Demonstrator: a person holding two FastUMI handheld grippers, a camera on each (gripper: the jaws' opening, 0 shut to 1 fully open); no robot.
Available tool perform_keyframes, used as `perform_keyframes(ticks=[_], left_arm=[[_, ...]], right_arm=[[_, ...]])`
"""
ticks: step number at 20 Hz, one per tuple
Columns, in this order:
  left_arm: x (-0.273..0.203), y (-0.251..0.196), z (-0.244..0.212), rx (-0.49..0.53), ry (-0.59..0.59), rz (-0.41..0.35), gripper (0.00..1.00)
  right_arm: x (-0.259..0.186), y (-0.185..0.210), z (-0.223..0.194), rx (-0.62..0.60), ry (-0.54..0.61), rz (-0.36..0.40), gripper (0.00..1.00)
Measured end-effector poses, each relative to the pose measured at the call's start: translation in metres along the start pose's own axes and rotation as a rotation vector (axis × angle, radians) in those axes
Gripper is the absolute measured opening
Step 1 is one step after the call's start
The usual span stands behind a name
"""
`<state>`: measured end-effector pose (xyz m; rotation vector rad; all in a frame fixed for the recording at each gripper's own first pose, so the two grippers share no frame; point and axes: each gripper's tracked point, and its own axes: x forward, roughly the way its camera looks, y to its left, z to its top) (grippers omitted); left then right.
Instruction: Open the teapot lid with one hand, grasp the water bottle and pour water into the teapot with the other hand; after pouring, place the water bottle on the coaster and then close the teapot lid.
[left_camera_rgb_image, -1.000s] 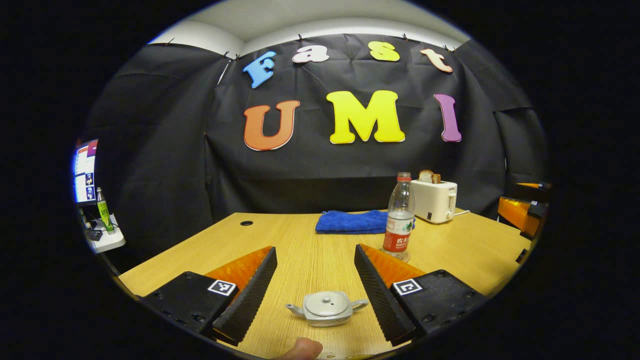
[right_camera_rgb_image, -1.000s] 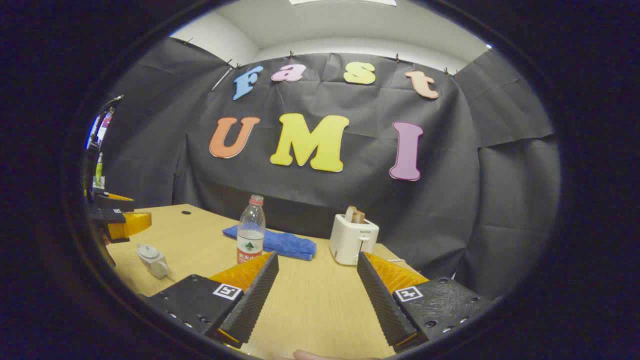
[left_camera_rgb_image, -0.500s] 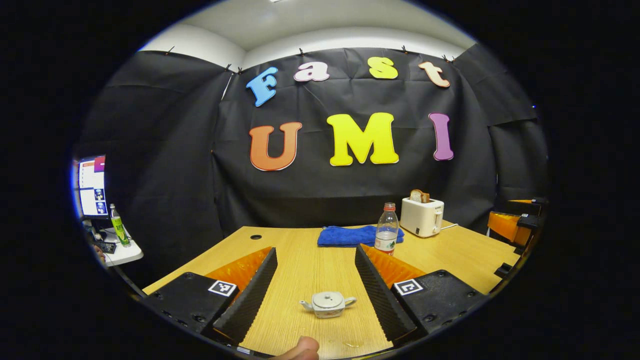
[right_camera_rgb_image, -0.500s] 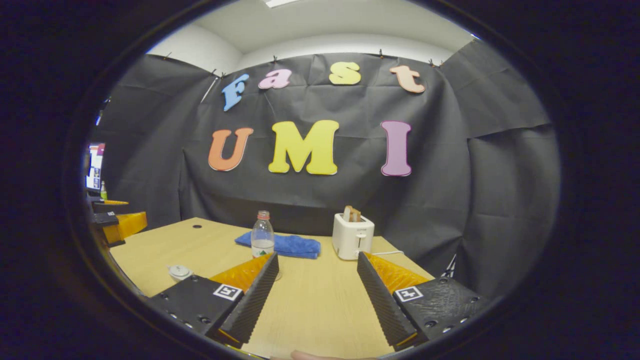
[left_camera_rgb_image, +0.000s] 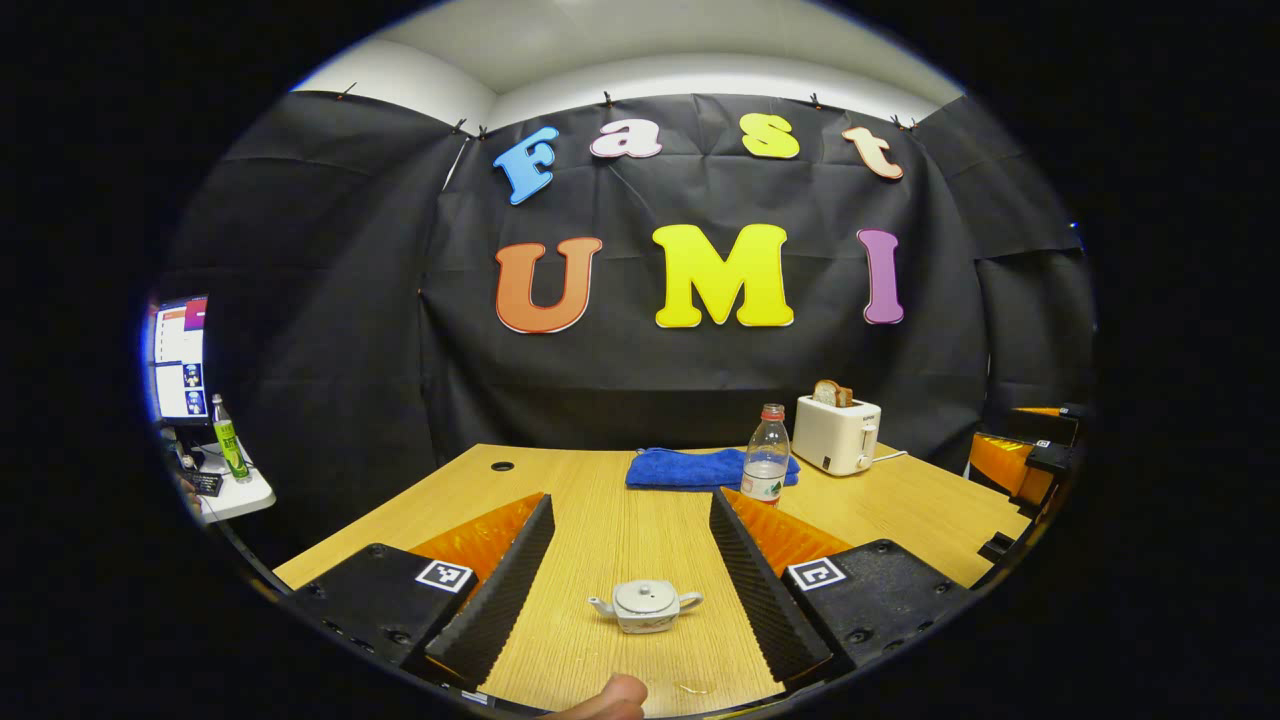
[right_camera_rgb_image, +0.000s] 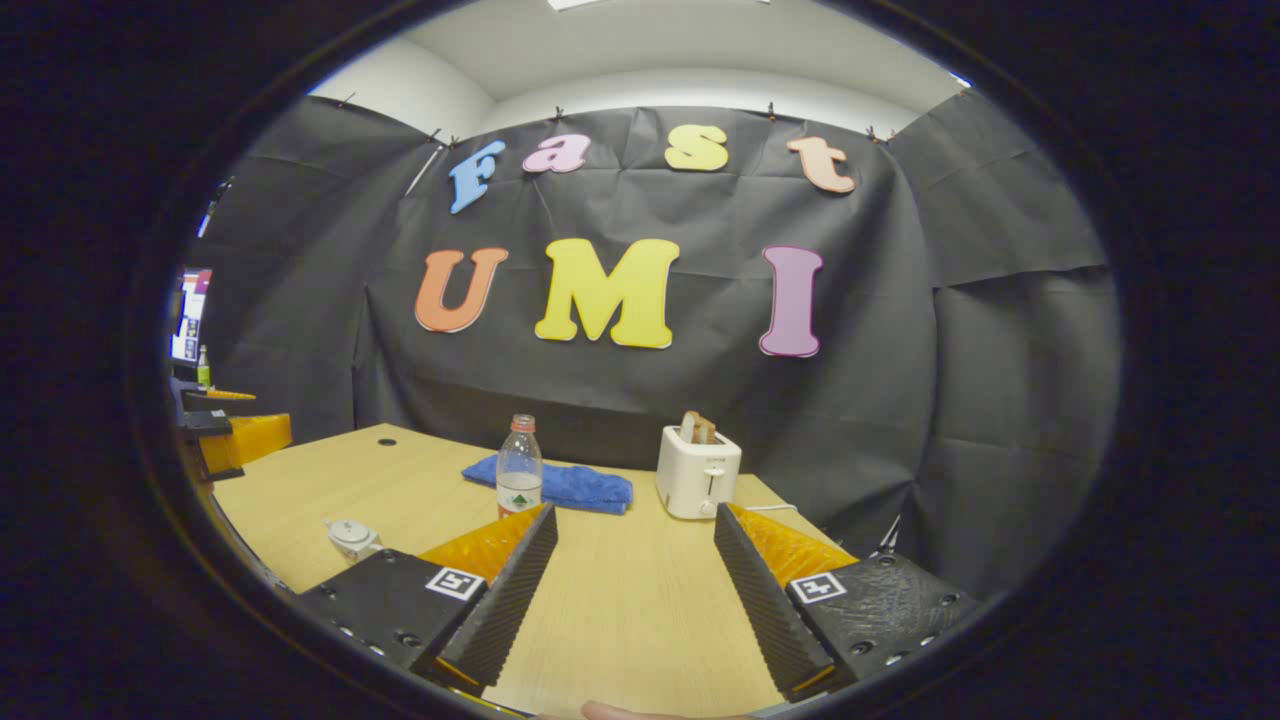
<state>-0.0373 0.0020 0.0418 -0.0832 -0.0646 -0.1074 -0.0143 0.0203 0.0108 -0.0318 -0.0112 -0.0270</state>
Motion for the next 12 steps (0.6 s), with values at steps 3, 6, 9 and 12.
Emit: perform_keyframes(ticks=[3,6,9,12], left_arm=[[0.002,-0.001,-0.001,0.001,-0.003,-0.003,0.98],[0.003,-0.004,-0.005,0.018,0.007,-0.009,0.98],[0.006,-0.004,-0.006,0.027,-0.002,-0.003,0.98],[0.01,-0.001,-0.007,0.024,-0.002,0.003,0.98]], right_arm=[[0.002,-0.003,0.0,-0.003,-0.007,-0.011,0.98],[0.005,-0.006,-0.002,-0.02,-0.011,-0.039,0.95],[0.008,-0.002,-0.007,-0.018,0.005,-0.028,0.95],[0.008,-0.002,-0.007,-0.016,0.004,-0.031,0.95]])
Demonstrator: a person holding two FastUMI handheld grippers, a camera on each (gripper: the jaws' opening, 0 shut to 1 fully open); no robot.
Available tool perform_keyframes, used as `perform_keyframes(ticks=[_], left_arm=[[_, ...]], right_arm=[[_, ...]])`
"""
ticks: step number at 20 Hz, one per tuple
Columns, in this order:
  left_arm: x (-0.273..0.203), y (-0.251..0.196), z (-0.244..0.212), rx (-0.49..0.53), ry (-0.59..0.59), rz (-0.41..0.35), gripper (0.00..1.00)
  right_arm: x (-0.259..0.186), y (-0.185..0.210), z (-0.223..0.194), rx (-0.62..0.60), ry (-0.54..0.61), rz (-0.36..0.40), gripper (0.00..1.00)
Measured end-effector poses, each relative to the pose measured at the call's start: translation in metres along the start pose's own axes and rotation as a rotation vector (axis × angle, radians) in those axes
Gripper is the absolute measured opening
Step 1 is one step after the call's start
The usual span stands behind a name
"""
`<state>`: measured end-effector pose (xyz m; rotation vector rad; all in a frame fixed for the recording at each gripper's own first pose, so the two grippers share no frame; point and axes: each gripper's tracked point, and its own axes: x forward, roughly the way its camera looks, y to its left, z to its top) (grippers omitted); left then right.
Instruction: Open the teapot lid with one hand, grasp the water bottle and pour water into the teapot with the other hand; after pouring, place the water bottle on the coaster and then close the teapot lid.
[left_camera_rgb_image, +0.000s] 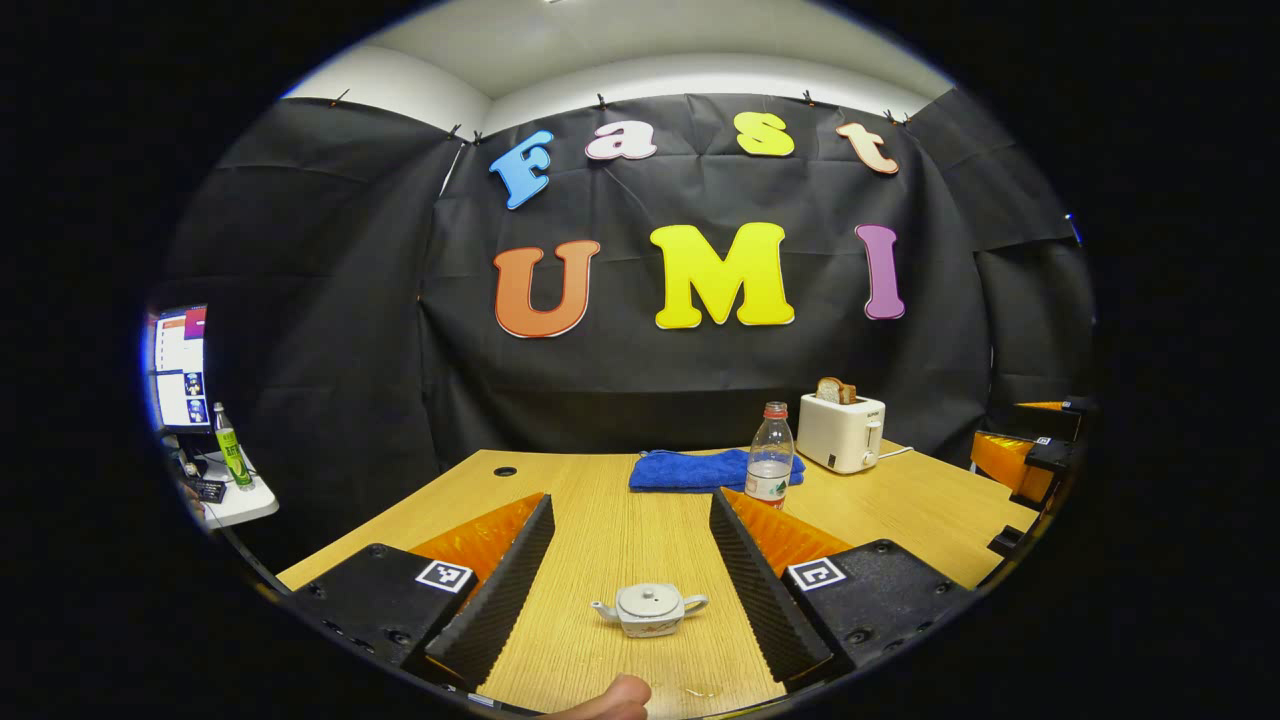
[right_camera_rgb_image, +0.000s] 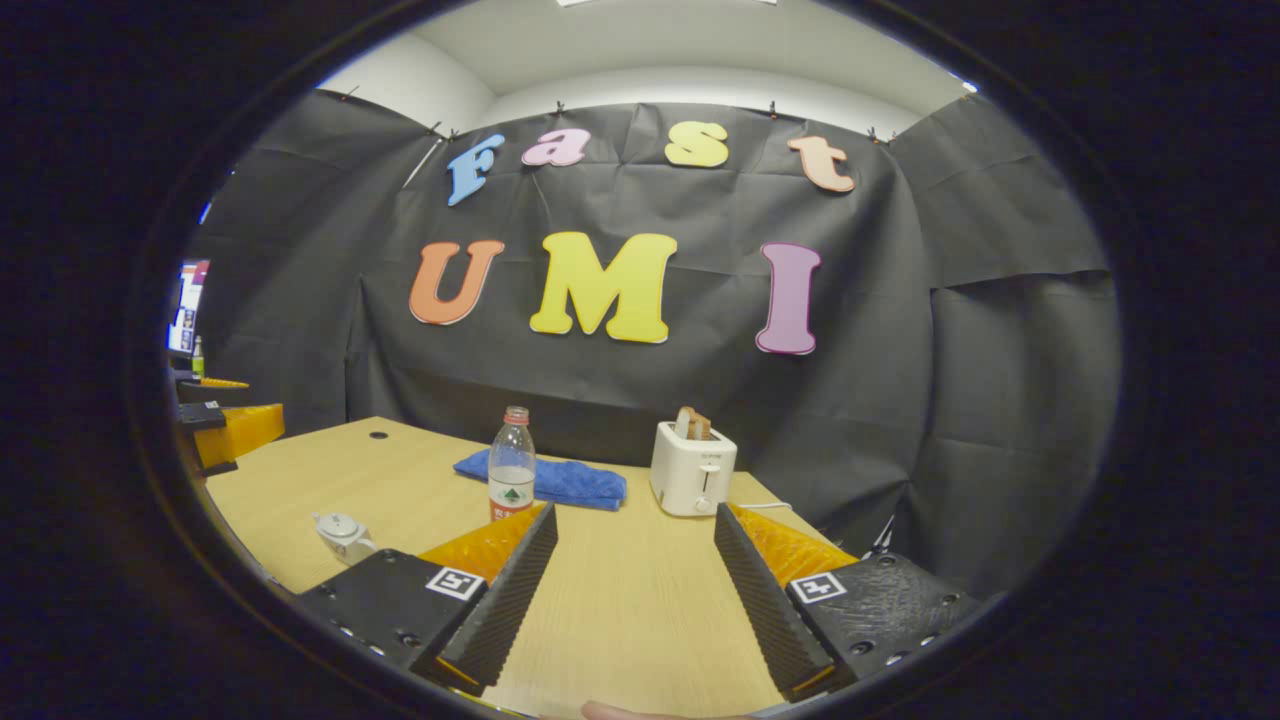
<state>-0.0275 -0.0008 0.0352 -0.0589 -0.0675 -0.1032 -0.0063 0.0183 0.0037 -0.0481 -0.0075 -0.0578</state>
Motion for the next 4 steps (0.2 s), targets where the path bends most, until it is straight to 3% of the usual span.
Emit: perform_keyframes(ticks=[3,4], left_arm=[[0.0024,0.0029,-0.0055,-0.005,0.018,0.007,0.98],[0.0036,0.0041,-0.0067,-0.004,0.023,0.01,0.98]], right_arm=[[0.0032,0.0016,-0.0042,-0.009,0.005,0.001,0.98],[0.0043,0.0027,-0.0058,-0.013,0.01,0.004,0.95]])
